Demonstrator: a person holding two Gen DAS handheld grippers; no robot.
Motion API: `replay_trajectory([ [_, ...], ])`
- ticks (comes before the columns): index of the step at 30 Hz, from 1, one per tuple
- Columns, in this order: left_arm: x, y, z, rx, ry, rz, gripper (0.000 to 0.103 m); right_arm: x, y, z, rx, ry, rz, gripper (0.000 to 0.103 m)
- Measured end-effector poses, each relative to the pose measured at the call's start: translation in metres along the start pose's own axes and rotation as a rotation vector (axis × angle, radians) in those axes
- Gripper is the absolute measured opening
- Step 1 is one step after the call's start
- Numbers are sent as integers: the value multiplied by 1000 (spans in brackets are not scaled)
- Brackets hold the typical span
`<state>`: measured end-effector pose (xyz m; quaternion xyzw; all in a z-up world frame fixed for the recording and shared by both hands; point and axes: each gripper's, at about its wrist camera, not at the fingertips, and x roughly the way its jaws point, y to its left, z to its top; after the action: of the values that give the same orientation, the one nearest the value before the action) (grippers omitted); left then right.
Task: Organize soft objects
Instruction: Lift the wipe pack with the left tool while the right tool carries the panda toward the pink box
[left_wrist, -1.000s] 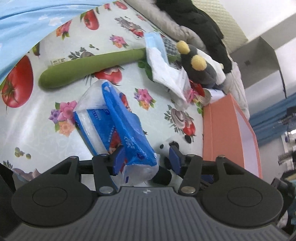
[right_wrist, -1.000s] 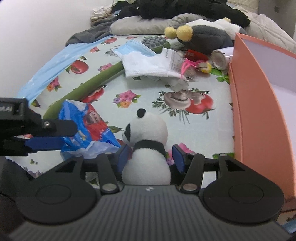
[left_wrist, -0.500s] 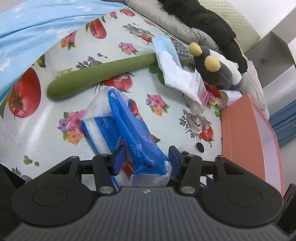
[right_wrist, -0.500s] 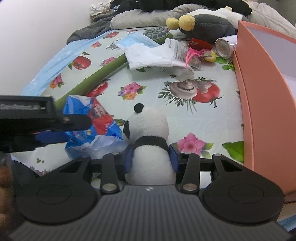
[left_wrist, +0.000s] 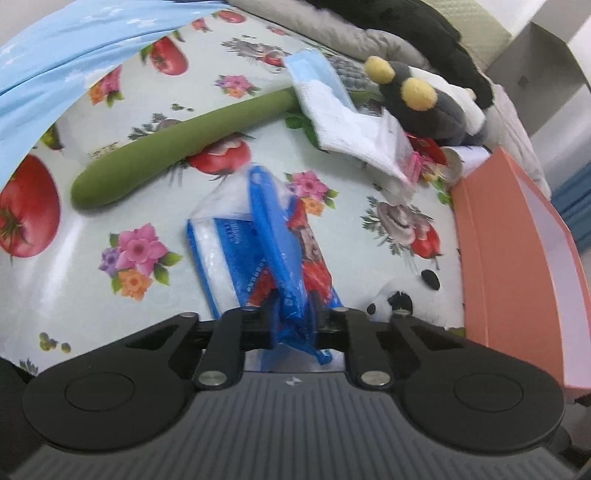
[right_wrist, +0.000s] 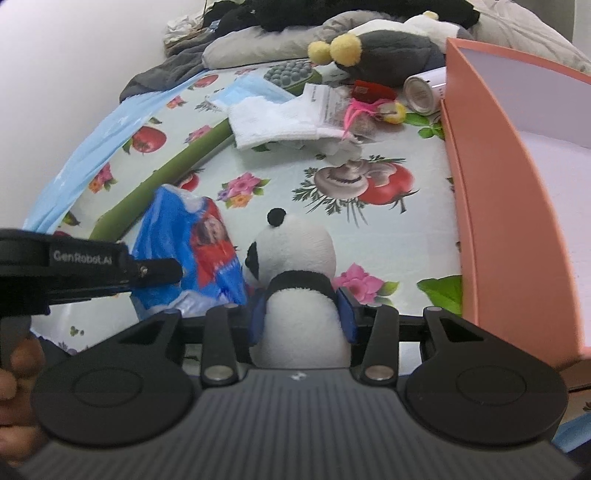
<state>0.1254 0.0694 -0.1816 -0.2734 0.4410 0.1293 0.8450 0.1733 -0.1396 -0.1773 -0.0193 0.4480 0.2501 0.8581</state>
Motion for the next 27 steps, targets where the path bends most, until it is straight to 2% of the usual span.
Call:
replay_trajectory([
  [9, -20, -14, 3, 89, -26, -56, 10, -26, -3, 12, 23, -56, -18, 44],
  [17, -59, -26, 13, 173, -46, -132, 10, -69, 1, 30, 44, -135, -37, 44],
  [27, -118, -50, 25, 264, -122, -213, 10, -118, 9, 42, 63, -230, -30, 44],
])
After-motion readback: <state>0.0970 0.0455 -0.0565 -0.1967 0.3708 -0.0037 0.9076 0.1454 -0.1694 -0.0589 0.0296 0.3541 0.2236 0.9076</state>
